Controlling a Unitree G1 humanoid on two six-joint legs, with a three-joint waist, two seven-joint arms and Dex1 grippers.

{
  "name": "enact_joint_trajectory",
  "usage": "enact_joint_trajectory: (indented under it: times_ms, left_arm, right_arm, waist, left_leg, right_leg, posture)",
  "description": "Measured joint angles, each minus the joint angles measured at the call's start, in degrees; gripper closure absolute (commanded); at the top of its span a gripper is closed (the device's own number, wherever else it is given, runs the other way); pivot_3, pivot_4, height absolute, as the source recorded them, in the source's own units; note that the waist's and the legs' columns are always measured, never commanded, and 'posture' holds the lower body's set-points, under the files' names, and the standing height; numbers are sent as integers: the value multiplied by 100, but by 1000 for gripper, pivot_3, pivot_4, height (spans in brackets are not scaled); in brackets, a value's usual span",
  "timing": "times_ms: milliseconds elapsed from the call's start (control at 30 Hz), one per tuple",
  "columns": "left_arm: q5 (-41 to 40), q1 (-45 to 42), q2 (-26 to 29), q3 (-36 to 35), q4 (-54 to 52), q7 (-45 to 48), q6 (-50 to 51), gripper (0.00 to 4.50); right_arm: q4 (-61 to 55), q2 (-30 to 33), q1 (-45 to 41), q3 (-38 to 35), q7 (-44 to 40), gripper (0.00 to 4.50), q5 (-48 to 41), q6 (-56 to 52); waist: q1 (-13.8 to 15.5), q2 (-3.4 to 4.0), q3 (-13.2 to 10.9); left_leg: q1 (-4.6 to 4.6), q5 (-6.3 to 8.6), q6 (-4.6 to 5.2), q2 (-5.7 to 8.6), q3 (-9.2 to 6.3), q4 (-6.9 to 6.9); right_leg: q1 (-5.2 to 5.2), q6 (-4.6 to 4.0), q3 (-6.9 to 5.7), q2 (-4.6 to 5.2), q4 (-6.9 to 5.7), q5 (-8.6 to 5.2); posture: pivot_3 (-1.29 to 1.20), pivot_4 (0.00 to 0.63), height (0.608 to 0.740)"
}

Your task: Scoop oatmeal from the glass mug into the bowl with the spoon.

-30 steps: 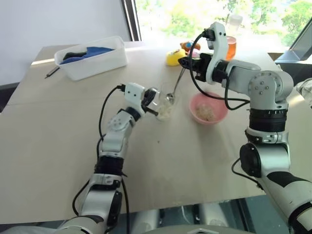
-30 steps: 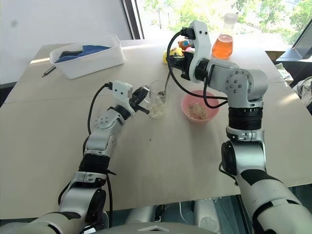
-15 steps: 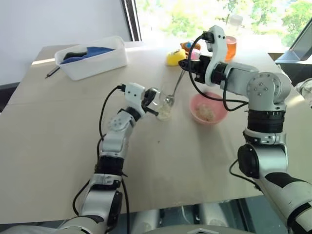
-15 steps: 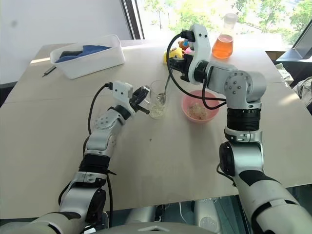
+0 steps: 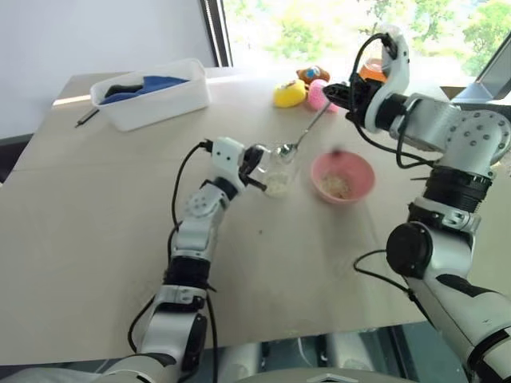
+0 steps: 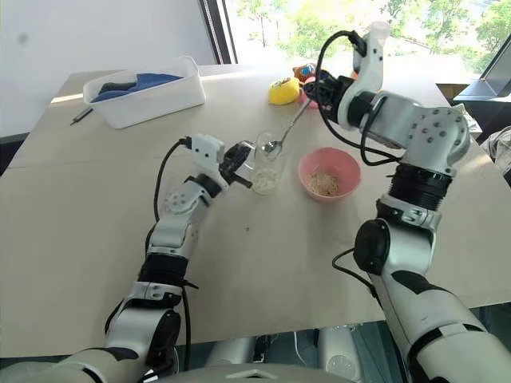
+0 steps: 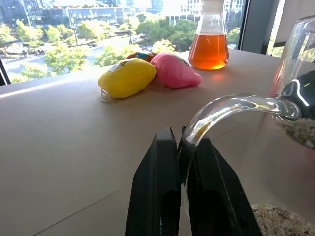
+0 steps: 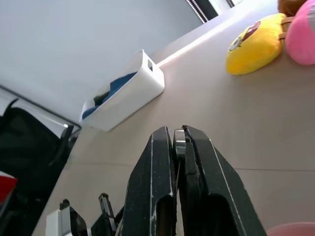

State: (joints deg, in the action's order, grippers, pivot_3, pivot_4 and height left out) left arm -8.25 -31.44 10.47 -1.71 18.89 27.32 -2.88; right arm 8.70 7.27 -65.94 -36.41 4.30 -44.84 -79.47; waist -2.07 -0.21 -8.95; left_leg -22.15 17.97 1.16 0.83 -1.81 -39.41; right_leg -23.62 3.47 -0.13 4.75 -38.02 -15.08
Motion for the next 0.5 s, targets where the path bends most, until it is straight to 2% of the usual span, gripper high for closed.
enact_joint_trajectory:
  times_ms: [200,500]
  left_arm:
    - [-13,-159,-186,-11,485,28,-451,4459]
    - [-202,-205,-328,-71,869,125,-795,4459]
  right_arm:
    - [13,-107,-77,-906,718,4500,-361,-410]
    - [13,-260,-79,-1629,1289,4500,-774,-679]
  waist:
    - [-2,0,0]
    - [-46,2,0]
  left_leg:
    - [-2,0,1,1,2,0]
    - [-1,-1,1,-4,4,4]
  right_leg:
    - [0,0,1,0,-3,0]
    - [-2,0,3,-4,-8,0]
  posture:
    - [0,150,740]
    - [0,150,740]
